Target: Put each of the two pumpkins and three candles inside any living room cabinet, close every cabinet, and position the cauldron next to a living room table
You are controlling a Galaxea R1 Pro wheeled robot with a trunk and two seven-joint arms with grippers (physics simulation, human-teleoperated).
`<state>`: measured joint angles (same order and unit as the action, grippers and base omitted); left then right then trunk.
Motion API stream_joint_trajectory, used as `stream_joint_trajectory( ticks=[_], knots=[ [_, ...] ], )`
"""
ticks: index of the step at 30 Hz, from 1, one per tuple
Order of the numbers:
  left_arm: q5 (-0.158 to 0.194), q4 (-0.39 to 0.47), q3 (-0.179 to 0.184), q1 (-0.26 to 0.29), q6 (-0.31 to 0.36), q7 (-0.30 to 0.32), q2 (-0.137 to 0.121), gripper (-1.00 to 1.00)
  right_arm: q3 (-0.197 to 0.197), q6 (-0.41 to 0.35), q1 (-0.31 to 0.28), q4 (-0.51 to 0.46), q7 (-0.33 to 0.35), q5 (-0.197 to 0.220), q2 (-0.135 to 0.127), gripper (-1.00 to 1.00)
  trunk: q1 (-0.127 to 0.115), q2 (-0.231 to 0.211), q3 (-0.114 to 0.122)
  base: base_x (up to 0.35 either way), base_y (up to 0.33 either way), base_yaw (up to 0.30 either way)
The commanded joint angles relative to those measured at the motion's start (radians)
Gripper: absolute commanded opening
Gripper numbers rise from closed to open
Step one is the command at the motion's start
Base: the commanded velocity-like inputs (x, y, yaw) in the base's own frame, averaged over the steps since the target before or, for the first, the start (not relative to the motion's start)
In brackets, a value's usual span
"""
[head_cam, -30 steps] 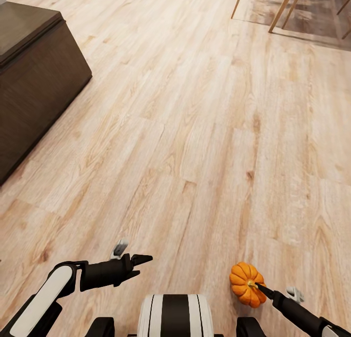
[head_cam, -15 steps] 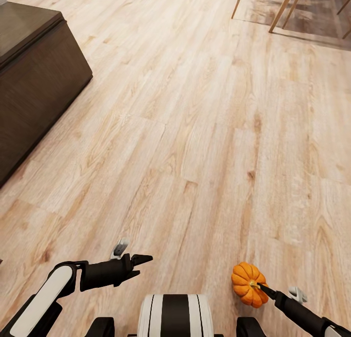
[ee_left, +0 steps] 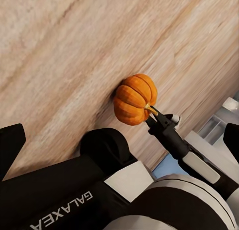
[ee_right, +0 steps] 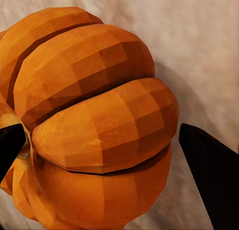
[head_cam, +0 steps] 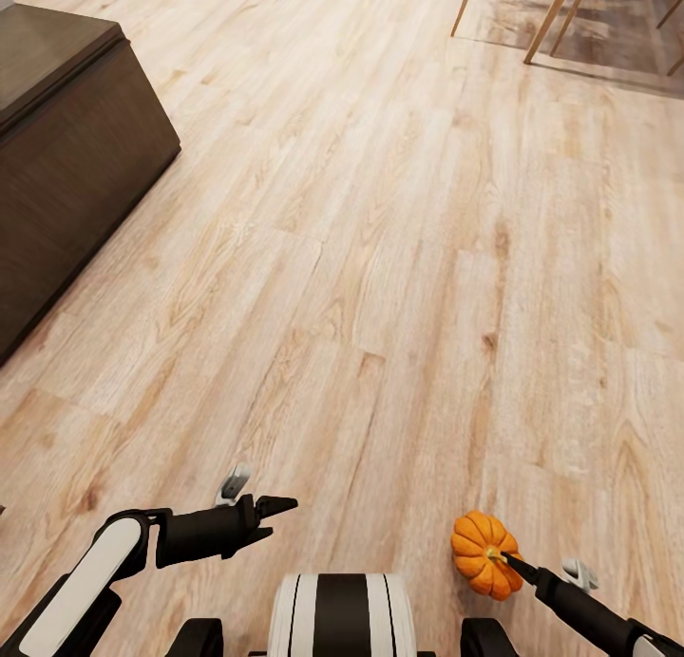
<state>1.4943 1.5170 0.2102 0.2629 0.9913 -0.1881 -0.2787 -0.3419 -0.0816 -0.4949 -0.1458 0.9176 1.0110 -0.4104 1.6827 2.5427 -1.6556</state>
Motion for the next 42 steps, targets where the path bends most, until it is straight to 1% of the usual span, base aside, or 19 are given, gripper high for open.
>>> stream_joint_trajectory(
  ticks=[1,24,30,36,42],
  knots=[
    [0.010,0.000,0.002,0.001,0.001,-0.010,-0.001,1.00,-0.020,-0.009,-0.001,0.003,0.000,0.004,0.028,-1.00,0.000,0.000,-0.001,0.000,0.000,0.000],
    [0.010,0.002,0.002,0.001,0.001,-0.010,0.000,1.00,-0.020,-0.009,-0.001,0.003,0.001,0.003,0.028,-1.00,0.000,0.000,-0.001,0.000,0.000,0.000],
    [0.010,0.001,0.002,0.001,0.001,-0.010,0.001,1.00,-0.020,-0.009,-0.001,0.002,0.001,0.003,0.028,-1.00,-0.003,-0.001,0.023,0.000,0.000,0.000],
    [0.010,0.002,0.002,0.001,0.001,-0.010,0.001,1.00,-0.020,-0.009,-0.001,0.002,0.001,0.003,0.027,-1.00,-0.003,-0.001,0.023,0.000,0.000,0.000],
    [0.010,0.002,0.002,0.001,0.001,-0.010,0.002,1.00,-0.019,-0.010,-0.001,0.002,0.003,0.003,0.027,-1.00,-0.005,-0.003,0.046,0.000,0.000,0.000]
  ],
)
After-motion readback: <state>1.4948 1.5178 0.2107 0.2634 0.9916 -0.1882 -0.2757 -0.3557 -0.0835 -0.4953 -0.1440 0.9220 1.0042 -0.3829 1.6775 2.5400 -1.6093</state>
